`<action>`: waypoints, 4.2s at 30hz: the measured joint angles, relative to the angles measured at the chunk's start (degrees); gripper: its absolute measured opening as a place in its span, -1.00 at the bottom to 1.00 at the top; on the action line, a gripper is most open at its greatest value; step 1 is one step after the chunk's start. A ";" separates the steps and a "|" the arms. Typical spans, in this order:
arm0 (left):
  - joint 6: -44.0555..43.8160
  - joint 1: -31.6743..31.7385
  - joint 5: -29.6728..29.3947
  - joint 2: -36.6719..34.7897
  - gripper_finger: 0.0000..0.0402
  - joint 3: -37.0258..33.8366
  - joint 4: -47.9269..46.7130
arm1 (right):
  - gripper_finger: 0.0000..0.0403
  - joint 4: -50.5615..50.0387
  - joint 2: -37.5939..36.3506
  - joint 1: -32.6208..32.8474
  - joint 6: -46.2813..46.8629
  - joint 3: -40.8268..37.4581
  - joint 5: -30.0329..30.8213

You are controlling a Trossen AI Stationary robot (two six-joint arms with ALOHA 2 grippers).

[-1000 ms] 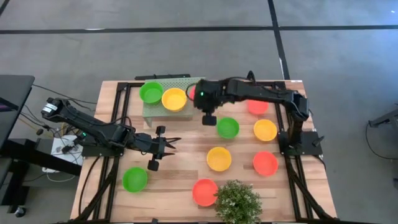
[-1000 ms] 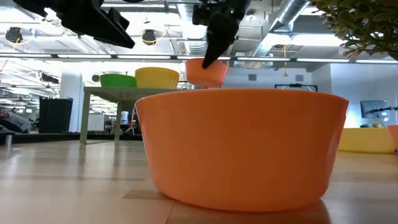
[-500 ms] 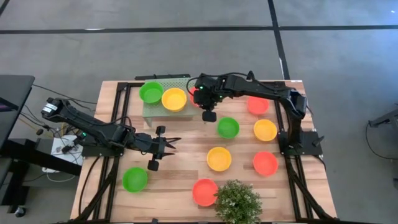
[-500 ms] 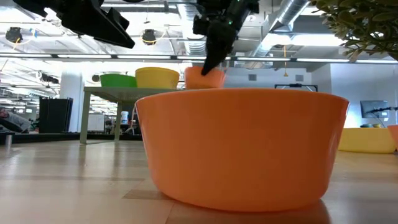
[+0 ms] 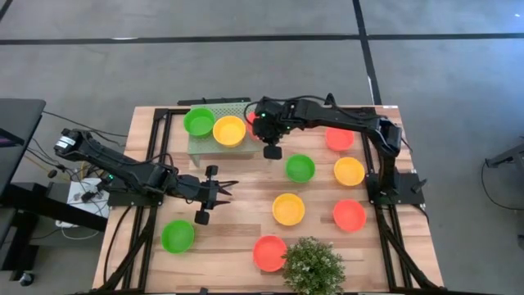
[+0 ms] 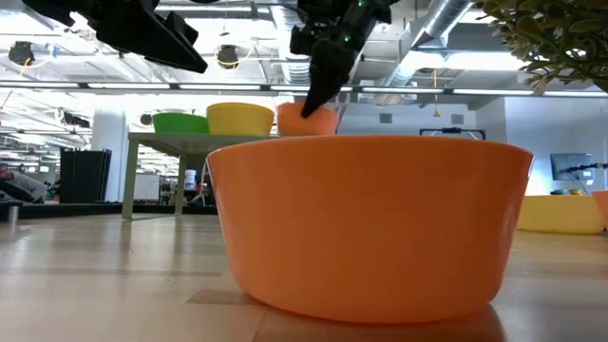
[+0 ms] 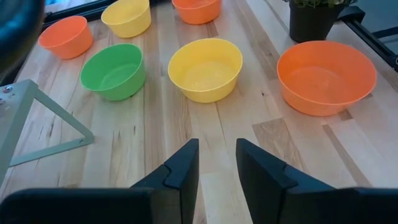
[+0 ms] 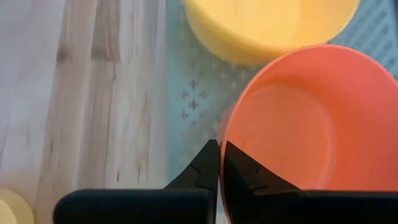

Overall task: Pick & Place Mini bowls
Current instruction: Put the orange bowl on the shelf, then stack the green bowl on top of the green bowl on the shelf

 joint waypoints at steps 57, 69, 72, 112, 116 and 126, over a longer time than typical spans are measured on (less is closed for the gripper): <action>-0.15 0.02 -0.04 0.00 -0.46 -0.02 0.06 | -0.46 -39.75 -0.37 23.58 21.75 26.41 21.19; -2.89 0.02 -0.67 -4.68 -0.46 -0.04 0.00 | -0.47 -39.56 -3.52 24.17 25.54 26.17 20.90; -3.49 0.00 -2.72 -9.26 -0.46 -0.04 -1.46 | -0.47 -39.69 -3.70 24.17 25.54 26.19 18.34; -6.63 0.02 -6.93 -24.09 -0.46 -8.07 1.32 | -0.47 20.73 -47.84 24.15 42.08 -60.99 16.68; -6.63 0.02 -6.92 -24.09 -0.46 -8.07 1.32 | -0.46 20.92 -43.88 22.10 42.74 -60.99 16.70; -6.63 0.02 -6.91 -24.09 -0.46 -8.07 1.32 | -0.19 20.93 -37.49 16.22 42.19 -60.97 16.25</action>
